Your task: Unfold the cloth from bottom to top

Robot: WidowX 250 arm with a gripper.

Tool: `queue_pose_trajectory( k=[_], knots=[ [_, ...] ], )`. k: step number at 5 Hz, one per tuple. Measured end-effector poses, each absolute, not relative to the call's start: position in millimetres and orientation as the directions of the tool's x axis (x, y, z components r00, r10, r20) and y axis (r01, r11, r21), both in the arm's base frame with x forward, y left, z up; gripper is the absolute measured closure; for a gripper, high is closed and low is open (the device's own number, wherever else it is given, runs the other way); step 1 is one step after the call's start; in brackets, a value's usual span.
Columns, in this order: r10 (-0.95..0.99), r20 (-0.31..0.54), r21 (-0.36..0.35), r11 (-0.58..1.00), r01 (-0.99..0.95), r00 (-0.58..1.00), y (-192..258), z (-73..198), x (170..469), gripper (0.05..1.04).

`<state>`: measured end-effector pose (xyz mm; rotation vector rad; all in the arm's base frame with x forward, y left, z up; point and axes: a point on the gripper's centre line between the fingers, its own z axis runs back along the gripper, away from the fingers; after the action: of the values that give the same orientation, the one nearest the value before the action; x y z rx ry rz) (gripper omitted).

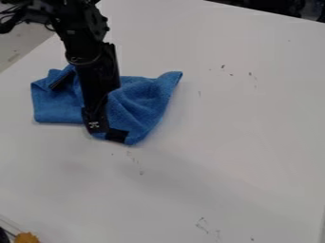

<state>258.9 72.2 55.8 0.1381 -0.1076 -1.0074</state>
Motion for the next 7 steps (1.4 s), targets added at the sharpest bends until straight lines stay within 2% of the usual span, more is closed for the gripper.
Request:
queue_pose_trajectory(
  k=[1,2,4,5,6,7],
  knots=[
    [-0.874,0.039,0.185,0.482,0.856,0.484,72,53,260,0.084],
    [-0.906,0.058,0.146,0.423,0.894,0.419,71,34,265,0.084],
    [-0.929,0.099,0.15,0.368,0.918,0.356,68,19,270,0.084],
    [-0.926,0.09,0.142,0.376,0.916,0.366,68,14,263,0.084],
    [-0.929,0.076,0.148,0.369,0.917,0.362,70,9,263,0.114],
    [-0.924,0.06,0.135,0.383,0.914,0.378,72,6,264,0.259]
  ],
)
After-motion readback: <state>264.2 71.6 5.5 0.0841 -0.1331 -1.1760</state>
